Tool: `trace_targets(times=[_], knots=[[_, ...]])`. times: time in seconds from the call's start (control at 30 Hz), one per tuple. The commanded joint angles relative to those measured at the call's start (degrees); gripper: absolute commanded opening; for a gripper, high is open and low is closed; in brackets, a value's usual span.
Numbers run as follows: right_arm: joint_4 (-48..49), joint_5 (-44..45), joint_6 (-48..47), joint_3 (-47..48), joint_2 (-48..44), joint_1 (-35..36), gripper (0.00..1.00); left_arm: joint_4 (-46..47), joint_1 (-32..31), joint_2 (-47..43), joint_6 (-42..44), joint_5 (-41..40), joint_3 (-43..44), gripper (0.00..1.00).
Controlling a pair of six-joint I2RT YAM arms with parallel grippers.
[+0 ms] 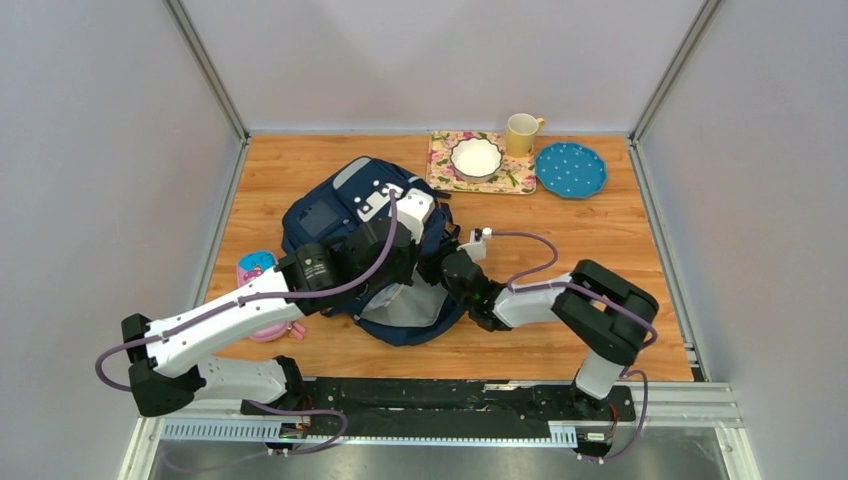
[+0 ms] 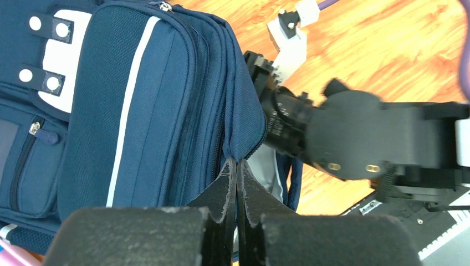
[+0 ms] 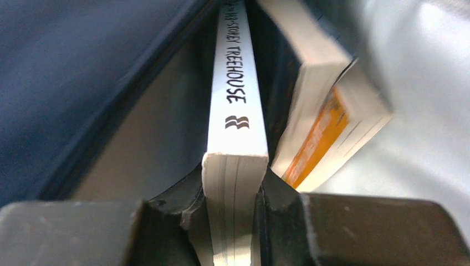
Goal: Pack the student bag
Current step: Place the book in the student bag.
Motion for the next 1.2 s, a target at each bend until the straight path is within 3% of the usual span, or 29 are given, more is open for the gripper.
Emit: trace_targets(times=[0.0, 0.1, 0.23, 0.3, 0.4, 0.6, 0.7, 0.8, 0.87, 0.9, 1.0, 1.17], knots=[[0.65, 17.38, 6.09, 6.11, 5.93, 1.24, 0.02, 7.49, -0.28, -5.88, -3.35, 1.2, -0.37, 0.0], [-3.83, 19.23, 3.63, 7.61, 6.56, 2.03, 0.25, 8.02, -0.28, -6.86, -3.62, 1.47, -2.04, 0.0], [-5.17, 14.69, 1.96, 4.64, 5.51, 2.21, 0.71, 7.94, -0.28, -6.86, -3.36, 1.2, -2.49, 0.0], [-5.08, 11.35, 1.09, 1.83, 4.19, 2.04, 0.79, 8.29, -0.28, -6.86, -2.92, 1.29, -2.84, 0.0], [-5.52, 4.32, -0.23, -0.9, 2.26, 2.03, 0.81, 8.81, -0.28, -6.68, -2.48, 1.12, -3.19, 0.0], [-4.47, 0.43, -0.59, -4.51, -1.17, 2.21, 0.8, 9.43, -0.28, -6.86, -2.3, 1.03, -4.07, 0.0], [-5.34, 0.34, -0.15, -5.04, -2.14, 2.21, 0.75, 9.87, -0.28, -7.12, -2.13, 1.2, -4.51, 0.0], [-4.3, 0.43, 0.03, -3.9, -0.66, 2.21, 0.5, 10.22, -0.28, -7.38, -2.04, 1.38, -4.86, 0.0], [-1.32, 0.6, 0.11, -2.77, 1.09, 1.95, 0.4, 10.14, -0.28, -7.39, -2.13, 1.64, -5.04, 0.0], [-0.52, 1.13, 0.03, -2.15, 1.72, 2.03, 0.27, 9.87, -0.28, -7.47, -2.21, 1.56, -5.12, 0.0], [0.28, 1.66, -0.06, 1.71, 4.27, 1.42, 0.12, 9.17, -0.28, -7.65, -2.65, 1.38, -5.65, 0.0], [0.11, 2.19, -0.68, 8.92, 9.09, 0.02, 0.08, 8.9, -0.28, -8.26, -3.62, 1.21, -6.96, 0.0]])
